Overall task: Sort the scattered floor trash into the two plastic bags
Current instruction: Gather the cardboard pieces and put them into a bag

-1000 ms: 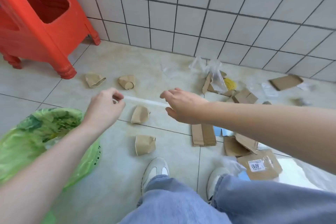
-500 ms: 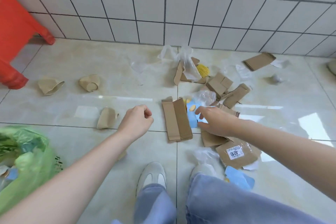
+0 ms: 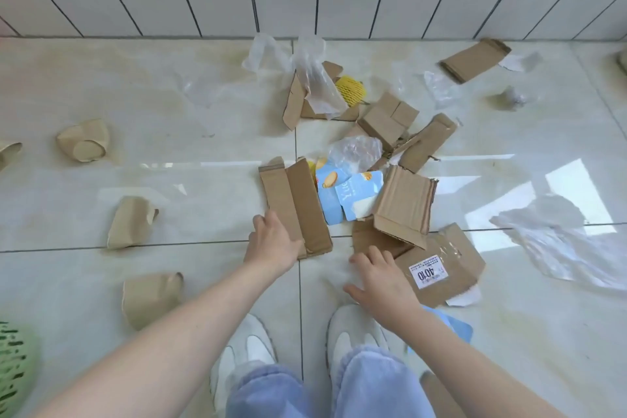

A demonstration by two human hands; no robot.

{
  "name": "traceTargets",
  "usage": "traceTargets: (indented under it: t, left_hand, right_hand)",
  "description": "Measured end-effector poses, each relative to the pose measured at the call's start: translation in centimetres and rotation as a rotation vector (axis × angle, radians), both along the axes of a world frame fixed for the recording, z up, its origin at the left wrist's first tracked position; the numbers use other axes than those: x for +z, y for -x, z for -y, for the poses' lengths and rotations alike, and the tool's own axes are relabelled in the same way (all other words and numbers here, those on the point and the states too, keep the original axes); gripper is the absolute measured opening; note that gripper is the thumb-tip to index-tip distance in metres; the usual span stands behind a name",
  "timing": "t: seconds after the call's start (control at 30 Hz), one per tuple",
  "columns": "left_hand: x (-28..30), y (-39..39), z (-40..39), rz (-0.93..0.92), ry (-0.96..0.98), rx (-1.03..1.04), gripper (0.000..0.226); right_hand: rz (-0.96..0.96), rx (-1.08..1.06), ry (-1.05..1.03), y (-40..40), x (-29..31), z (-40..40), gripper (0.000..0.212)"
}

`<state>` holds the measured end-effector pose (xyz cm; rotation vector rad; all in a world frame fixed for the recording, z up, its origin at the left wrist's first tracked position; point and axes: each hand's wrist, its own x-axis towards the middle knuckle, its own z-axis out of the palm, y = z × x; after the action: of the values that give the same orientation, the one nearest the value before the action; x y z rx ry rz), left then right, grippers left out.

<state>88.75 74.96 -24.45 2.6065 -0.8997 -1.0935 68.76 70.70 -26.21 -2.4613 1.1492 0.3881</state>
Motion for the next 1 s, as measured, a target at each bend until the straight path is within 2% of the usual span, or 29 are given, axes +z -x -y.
traceTargets:
  t: [0.13,0.27,0.4,0.5,0.57,0.63,0.67,0.77,0.83,0.87,0.93,1.0]
  left_hand:
    - [-1.9,-0.7,1.7,-0.025,0.037,0.206,0.073]
    - [-3.0,-1.3,3.1,0.015,0.039,0.258,0.075]
    - [-3.5,-1.2,3.8,0.064,-0.026,0.278,0.077]
    - [-3.7,-1.8,4.1,-0.036,-0.047,0.418,0.074]
    - [-4.0,-2.3,4.3,-0.092,-0.072,0.471,0.075]
    - [-4.6,-2.6,4.5,-0.135,-0.070,0.531,0.074]
    - [-4.8,-2.8,4.6,-0.166,-0.055,0.568,0.068]
    - [-4.4,-2.6,4.7,-0.172,-0.001,0.613,0.024]
    - [-4.3,-2.3,4.6,-0.114,0.036,0.607,0.014]
    - [-4.4,-2.1,4.7,-0.071,0.050,0.610,0.017]
    - [-3.9,-1.0,5.3,-0.024,0.078,0.625,0.049]
    - [-3.0,0.2,6.3,0.010,0.070,0.621,0.079]
  right_hand:
    - [0.101,-0.074,0.005,-0.9,-1.0,0.7,0.028]
    - [0.249,-0.139,-0.043,-1.8,-0.5,1.3,0.014]
    - [0.436,-0.294,-0.198,-2.8,0.8,2.0,0.009]
    - [0.538,-0.378,-0.304,-3.3,2.5,2.6,0.005]
    - [0.571,-0.431,-0.352,-3.3,3.7,2.9,0.016]
    - [0.616,-0.481,-0.356,-3.1,4.7,3.2,0.013]
    - [0.641,-0.513,-0.340,-2.8,5.2,3.4,0.013]
    - [0.689,-0.626,-0.215,-1.8,6.5,4.4,0.025]
    - [0.696,-0.689,-0.140,-0.6,7.3,5.5,0.026]
    - [0.691,-0.715,-0.122,0.3,7.5,6.1,0.019]
    - [0.664,-0.778,-0.103,1.9,7.6,7.4,0.004]
    - [0.668,-0.841,-0.110,3.1,7.5,8.4,0.003]
